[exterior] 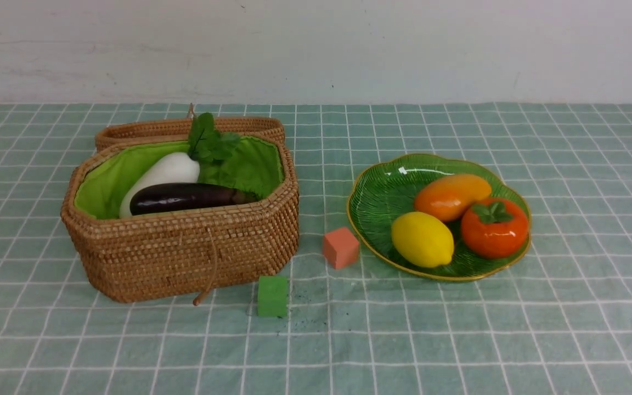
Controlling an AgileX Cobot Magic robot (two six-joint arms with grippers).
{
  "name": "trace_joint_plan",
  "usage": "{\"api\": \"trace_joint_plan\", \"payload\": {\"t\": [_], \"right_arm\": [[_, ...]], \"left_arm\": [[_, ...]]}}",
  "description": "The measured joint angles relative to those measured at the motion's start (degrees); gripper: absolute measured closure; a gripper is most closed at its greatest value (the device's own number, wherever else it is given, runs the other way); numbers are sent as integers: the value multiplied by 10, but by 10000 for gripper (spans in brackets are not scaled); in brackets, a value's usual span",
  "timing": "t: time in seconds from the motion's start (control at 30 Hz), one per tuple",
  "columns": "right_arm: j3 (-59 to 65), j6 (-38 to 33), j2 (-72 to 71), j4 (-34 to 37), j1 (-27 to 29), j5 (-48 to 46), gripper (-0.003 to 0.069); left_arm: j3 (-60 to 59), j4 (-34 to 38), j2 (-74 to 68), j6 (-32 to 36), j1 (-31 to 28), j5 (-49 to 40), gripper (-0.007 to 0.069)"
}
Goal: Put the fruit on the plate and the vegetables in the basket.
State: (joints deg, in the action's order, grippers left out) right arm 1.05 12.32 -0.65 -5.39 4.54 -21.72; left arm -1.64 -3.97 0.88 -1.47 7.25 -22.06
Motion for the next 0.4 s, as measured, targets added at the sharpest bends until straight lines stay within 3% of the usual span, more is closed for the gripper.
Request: {"api": "trace_joint_plan", "payload": {"t": [0.4], "right_arm": [[0, 0, 0, 0, 0, 0, 535]], "left_arm": [[0, 0, 0, 0, 0, 0, 386]]}}
